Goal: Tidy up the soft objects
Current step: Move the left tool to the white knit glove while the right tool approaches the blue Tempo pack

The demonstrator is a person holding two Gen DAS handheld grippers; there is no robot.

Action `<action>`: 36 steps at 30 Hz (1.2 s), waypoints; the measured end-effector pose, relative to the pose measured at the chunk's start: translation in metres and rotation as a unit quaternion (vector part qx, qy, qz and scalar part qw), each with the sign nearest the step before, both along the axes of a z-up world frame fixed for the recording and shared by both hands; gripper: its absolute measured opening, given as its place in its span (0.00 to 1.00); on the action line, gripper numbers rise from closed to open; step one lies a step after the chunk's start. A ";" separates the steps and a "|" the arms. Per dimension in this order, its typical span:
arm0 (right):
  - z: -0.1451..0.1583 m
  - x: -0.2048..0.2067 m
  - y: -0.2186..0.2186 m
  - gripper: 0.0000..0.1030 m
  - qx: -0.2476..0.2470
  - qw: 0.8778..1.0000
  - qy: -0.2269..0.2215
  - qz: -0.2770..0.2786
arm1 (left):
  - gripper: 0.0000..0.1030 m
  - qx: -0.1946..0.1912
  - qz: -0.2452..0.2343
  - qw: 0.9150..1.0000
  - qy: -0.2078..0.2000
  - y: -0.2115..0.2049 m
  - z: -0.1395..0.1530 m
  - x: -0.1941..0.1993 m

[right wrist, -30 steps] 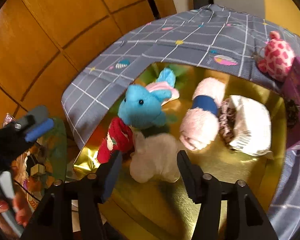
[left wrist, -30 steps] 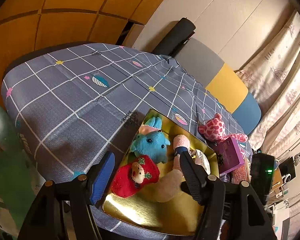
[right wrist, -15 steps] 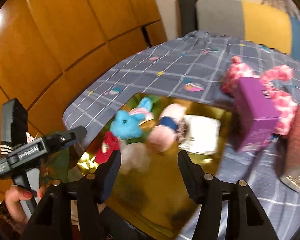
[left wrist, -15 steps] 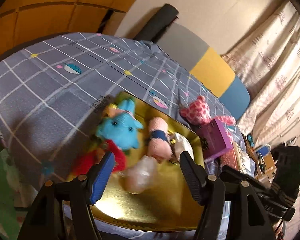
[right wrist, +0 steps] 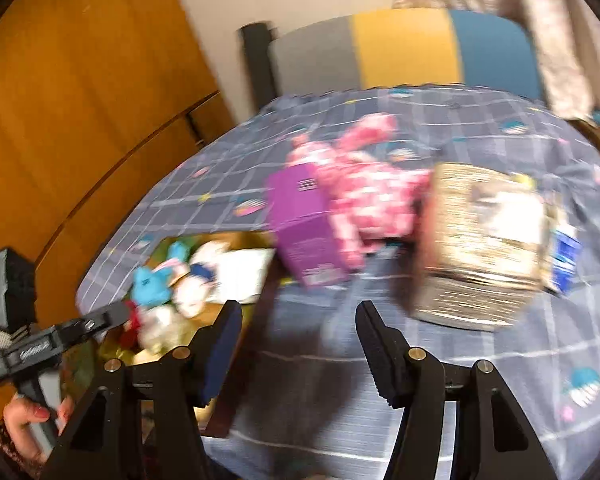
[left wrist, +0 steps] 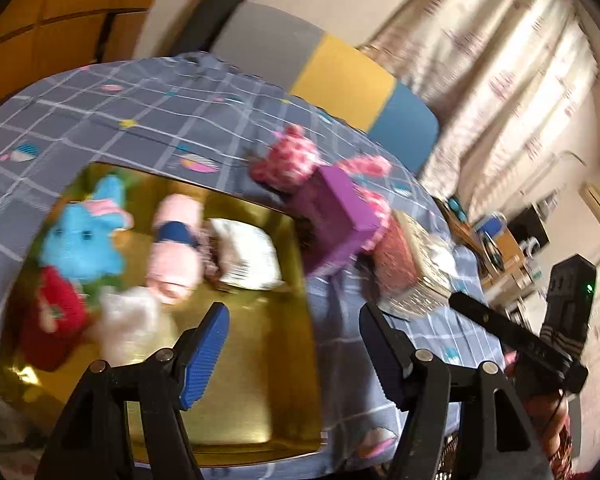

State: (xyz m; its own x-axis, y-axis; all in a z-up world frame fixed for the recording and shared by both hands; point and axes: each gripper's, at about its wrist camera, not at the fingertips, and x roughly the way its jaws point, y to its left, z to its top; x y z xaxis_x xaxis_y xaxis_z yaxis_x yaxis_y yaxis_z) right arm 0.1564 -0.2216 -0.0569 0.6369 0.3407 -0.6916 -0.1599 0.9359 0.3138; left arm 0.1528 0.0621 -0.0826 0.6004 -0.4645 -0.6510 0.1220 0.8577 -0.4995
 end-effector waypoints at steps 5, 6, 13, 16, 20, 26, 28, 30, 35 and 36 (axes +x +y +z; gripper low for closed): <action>-0.011 -0.015 -0.086 0.59 0.004 0.992 0.000 -0.126 | 0.66 0.007 -0.048 0.999 -0.002 -0.038 0.001 0.001; -0.015 -0.016 -0.098 0.59 0.003 0.990 0.003 -0.143 | 0.66 0.008 -0.057 0.998 -0.003 -0.046 0.001 0.000; -0.052 0.008 -0.201 0.59 -0.007 0.962 0.044 -0.270 | 0.66 0.020 -0.107 0.994 0.001 -0.098 0.002 0.000; -0.062 0.028 -0.220 0.59 -0.013 0.958 0.047 -0.284 | 0.66 0.028 -0.122 0.992 0.004 -0.116 0.003 0.001; -0.080 0.060 -0.235 0.59 -0.020 0.957 0.061 -0.281 | 0.66 0.041 -0.134 0.990 0.008 -0.132 0.005 0.000; -0.108 0.099 -0.236 0.59 -0.020 0.960 0.092 -0.266 | 0.66 0.059 -0.138 0.989 0.010 -0.149 0.008 0.003; -0.115 0.107 -0.237 0.59 -0.031 0.960 0.098 -0.261 | 0.66 0.060 -0.140 0.988 0.014 -0.154 0.008 0.006; -0.121 0.111 -0.239 0.50 -0.030 0.962 0.104 -0.252 | 0.66 0.064 -0.145 0.987 0.016 -0.162 0.009 0.008; -0.119 0.102 -0.255 0.35 -0.007 0.968 0.100 -0.232 | 0.66 0.075 -0.168 0.983 0.009 -0.187 0.014 0.012; -0.118 0.101 -0.258 0.22 -0.002 0.968 0.100 -0.229 | 0.66 0.076 -0.176 0.982 0.008 -0.194 0.015 0.014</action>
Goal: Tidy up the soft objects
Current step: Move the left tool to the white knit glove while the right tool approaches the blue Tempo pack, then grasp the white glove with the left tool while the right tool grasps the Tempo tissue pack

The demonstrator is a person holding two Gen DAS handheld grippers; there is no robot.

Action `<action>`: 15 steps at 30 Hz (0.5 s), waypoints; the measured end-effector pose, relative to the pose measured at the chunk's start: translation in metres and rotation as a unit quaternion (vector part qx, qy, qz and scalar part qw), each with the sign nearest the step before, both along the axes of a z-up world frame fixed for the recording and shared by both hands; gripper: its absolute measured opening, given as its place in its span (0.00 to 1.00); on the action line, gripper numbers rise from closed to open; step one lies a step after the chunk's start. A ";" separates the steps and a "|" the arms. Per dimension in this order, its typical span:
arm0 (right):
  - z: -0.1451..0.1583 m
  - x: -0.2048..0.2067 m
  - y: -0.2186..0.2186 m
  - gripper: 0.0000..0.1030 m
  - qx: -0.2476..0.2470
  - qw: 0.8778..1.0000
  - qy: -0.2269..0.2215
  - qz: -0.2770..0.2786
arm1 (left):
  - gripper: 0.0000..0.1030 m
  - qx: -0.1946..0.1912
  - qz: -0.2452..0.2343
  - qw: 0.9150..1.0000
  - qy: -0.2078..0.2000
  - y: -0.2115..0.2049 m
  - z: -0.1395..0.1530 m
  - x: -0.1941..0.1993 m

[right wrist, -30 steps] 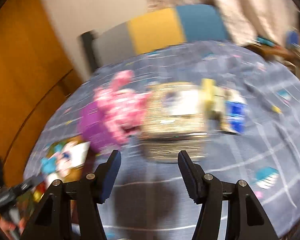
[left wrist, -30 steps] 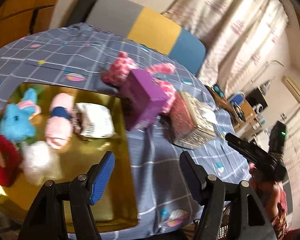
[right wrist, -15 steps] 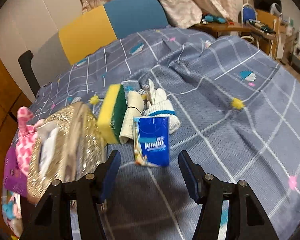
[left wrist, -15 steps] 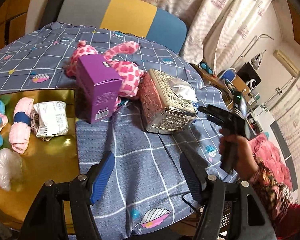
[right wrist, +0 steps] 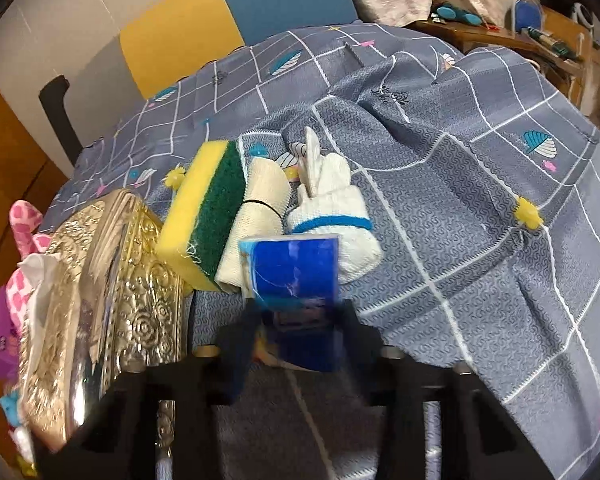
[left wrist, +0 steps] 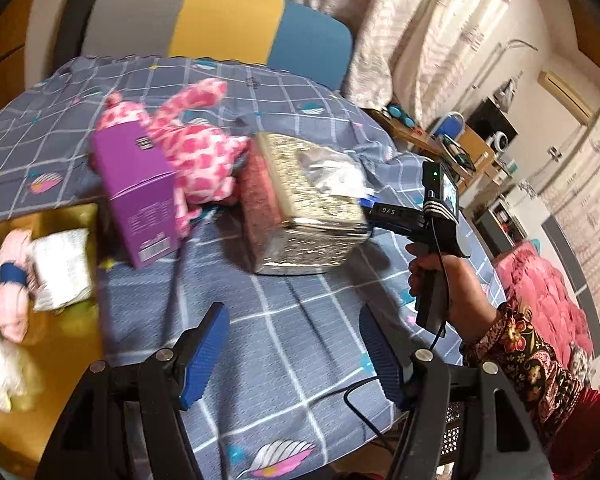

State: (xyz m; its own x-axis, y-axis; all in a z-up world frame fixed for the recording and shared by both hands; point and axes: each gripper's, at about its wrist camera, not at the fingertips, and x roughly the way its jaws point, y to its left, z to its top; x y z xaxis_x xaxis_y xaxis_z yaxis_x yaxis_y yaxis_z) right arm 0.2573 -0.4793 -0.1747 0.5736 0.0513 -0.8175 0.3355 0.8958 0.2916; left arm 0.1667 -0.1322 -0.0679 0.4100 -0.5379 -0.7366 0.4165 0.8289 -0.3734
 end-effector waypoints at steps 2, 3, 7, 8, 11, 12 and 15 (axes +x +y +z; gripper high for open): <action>0.005 -0.009 -0.009 0.17 0.005 1.000 -0.004 0.008 | 0.66 0.003 -0.016 1.000 -0.002 -0.014 0.002 0.003; 0.008 -0.012 -0.012 0.14 -0.002 1.000 -0.006 0.013 | 0.66 0.004 -0.022 1.000 -0.003 -0.020 0.003 0.004; 0.016 -0.024 -0.023 0.15 -0.015 0.999 -0.018 0.031 | 0.66 0.006 -0.057 0.998 -0.006 -0.052 0.008 0.009; 0.016 -0.025 -0.025 0.23 -0.019 0.999 -0.016 0.029 | 0.66 0.007 -0.064 0.998 -0.010 -0.059 0.010 0.009; 0.013 -0.025 -0.024 0.73 0.002 1.000 -0.021 0.001 | 0.66 0.004 -0.076 0.997 -0.018 -0.073 0.016 0.009; 0.013 -0.023 -0.023 0.74 0.012 1.000 -0.025 -0.009 | 0.66 0.003 -0.077 0.997 -0.021 -0.077 0.017 0.009; 0.006 -0.007 -0.007 0.74 0.030 0.999 -0.023 -0.023 | 0.66 -0.001 -0.075 0.997 -0.022 -0.085 0.021 0.011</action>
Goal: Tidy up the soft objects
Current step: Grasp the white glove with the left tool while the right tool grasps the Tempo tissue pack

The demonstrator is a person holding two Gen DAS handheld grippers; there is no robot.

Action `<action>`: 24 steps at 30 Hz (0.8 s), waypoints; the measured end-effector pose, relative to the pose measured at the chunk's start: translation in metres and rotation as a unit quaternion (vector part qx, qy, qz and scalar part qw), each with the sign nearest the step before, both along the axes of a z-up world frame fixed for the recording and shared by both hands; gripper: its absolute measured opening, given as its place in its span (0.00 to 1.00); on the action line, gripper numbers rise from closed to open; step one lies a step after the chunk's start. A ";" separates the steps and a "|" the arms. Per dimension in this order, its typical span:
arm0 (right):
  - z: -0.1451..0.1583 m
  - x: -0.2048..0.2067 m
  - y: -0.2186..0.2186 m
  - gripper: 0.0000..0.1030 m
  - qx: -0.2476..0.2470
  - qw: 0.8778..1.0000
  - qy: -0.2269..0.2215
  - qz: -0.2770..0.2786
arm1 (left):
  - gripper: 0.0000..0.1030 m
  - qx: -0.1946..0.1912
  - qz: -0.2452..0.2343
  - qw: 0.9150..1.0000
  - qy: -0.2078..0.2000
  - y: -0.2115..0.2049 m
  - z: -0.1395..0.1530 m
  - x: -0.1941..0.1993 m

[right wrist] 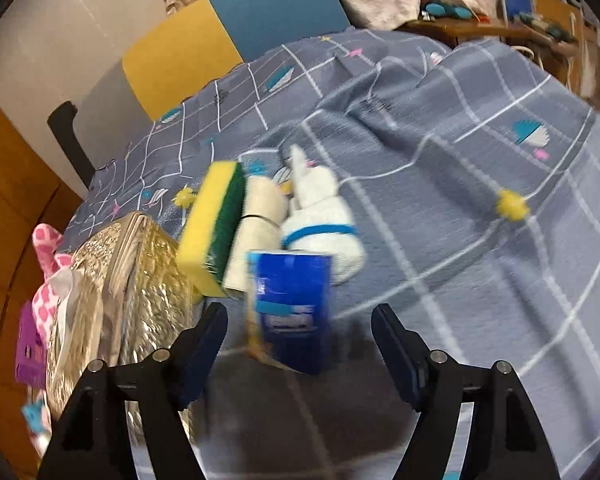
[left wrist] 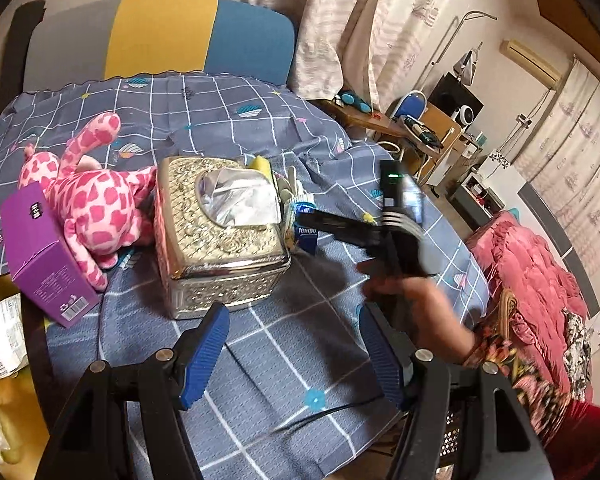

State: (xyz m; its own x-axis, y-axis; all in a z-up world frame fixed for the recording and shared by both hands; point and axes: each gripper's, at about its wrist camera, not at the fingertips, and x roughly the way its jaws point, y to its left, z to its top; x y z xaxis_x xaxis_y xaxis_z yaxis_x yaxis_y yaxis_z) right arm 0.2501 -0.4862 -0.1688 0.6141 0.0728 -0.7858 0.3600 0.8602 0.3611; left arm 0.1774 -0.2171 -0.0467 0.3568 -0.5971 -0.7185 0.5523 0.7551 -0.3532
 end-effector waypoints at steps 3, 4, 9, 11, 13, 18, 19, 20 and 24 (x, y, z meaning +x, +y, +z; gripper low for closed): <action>-0.015 0.020 0.019 0.67 -0.012 1.000 0.021 -0.001 | 0.66 0.003 0.001 1.000 0.005 -0.006 0.001 0.004; -0.020 0.025 0.021 0.61 -0.022 0.999 0.032 -0.003 | 0.66 0.005 0.001 1.000 0.004 -0.008 0.002 0.006; -0.026 0.020 0.007 0.50 -0.016 0.999 0.049 0.010 | 0.66 0.015 -0.005 1.000 -0.012 -0.018 0.010 0.011; -0.023 0.005 -0.010 0.50 -0.010 0.999 0.051 0.008 | 0.66 0.018 -0.010 1.000 -0.018 -0.025 0.012 0.015; -0.021 -0.010 -0.027 0.50 0.000 0.999 0.052 0.000 | 0.66 0.019 -0.018 0.999 -0.019 -0.037 0.013 0.021; -0.020 -0.043 -0.067 0.50 0.013 0.998 0.058 -0.029 | 0.66 0.039 -0.042 0.998 -0.015 -0.077 0.013 0.039; -0.020 -0.046 -0.074 0.50 0.022 0.997 0.055 -0.039 | 0.66 0.044 -0.045 0.998 -0.013 -0.087 0.013 0.043; -0.019 -0.050 -0.082 0.50 0.038 0.997 0.051 -0.053 | 0.66 0.046 -0.051 0.998 -0.006 -0.099 0.012 0.049; -0.004 -0.052 -0.098 0.50 0.043 0.996 0.027 -0.071 | 0.66 0.060 -0.067 0.996 0.008 -0.143 0.003 0.071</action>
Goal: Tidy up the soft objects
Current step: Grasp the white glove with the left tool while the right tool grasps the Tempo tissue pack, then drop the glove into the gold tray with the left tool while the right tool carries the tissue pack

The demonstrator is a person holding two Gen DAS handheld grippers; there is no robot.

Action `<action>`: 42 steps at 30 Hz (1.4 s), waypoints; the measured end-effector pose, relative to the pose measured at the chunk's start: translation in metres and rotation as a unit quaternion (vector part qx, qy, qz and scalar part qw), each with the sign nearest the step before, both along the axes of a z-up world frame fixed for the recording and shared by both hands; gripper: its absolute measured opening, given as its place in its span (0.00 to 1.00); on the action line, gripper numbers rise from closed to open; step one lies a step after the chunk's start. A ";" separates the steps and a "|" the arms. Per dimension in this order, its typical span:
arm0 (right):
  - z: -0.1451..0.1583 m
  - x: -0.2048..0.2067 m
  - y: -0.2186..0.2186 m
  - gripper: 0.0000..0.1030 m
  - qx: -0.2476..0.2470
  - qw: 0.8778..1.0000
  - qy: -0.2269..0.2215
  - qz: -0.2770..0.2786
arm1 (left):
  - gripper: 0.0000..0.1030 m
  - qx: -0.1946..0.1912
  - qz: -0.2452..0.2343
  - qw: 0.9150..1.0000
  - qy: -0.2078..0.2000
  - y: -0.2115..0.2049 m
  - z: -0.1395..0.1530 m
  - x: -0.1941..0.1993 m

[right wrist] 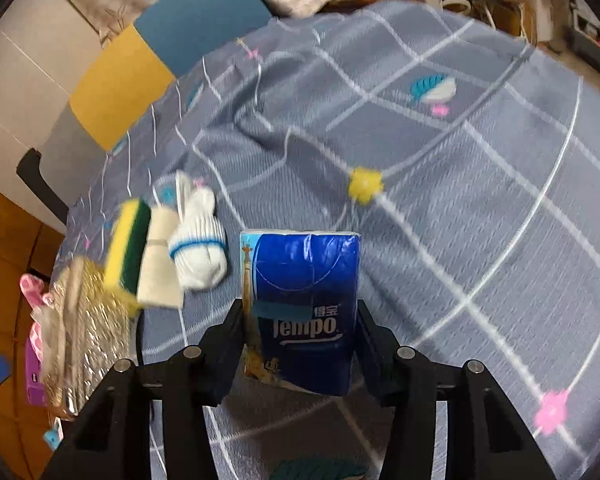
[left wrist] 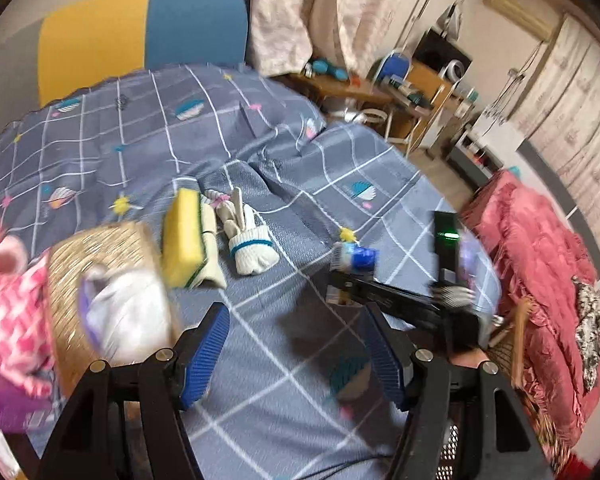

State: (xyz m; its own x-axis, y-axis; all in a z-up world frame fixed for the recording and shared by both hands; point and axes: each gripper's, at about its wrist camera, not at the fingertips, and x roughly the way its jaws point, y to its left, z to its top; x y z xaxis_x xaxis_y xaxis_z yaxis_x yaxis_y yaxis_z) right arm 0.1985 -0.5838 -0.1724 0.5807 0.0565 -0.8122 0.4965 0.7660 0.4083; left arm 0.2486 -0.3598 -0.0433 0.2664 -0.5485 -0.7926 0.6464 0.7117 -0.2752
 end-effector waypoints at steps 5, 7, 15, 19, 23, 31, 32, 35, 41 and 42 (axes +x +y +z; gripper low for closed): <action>0.013 -0.010 -0.021 0.50 -0.017 1.000 -0.007 -0.021 | 0.66 0.049 0.001 0.998 0.031 -0.063 -0.030 0.033; 0.012 -0.013 -0.030 0.50 -0.008 0.999 -0.002 -0.039 | 0.66 0.061 0.011 0.997 0.053 -0.077 -0.047 0.048; 0.016 -0.012 -0.033 0.50 -0.021 0.999 -0.003 -0.048 | 0.66 0.150 0.067 0.984 0.066 -0.123 -0.111 0.096; 0.011 -0.009 -0.035 0.50 0.010 0.999 -0.004 -0.048 | 0.66 0.178 0.094 0.978 0.062 -0.125 -0.137 0.112; 0.009 -0.010 -0.037 0.50 0.026 0.998 -0.008 -0.053 | 0.66 0.205 0.052 0.977 0.021 -0.149 -0.146 0.110; 0.011 -0.013 -0.035 0.50 0.022 0.998 -0.010 -0.058 | 0.54 0.232 0.039 0.972 -0.017 -0.165 -0.161 0.104; 0.011 -0.012 -0.035 0.50 0.022 0.998 -0.009 -0.057 | 0.51 0.228 0.041 0.973 -0.015 -0.164 -0.160 0.103; 0.010 -0.013 -0.034 0.50 0.022 0.998 -0.007 -0.057 | 0.45 0.217 0.040 0.975 -0.015 -0.157 -0.158 0.099; 0.008 -0.013 -0.039 0.50 0.028 0.997 -0.002 -0.066 | 0.44 0.157 0.056 0.986 -0.010 -0.132 -0.138 0.087; 0.008 -0.013 -0.040 0.50 0.029 0.997 -0.002 -0.067 | 0.44 0.140 0.057 0.989 -0.002 -0.125 -0.136 0.082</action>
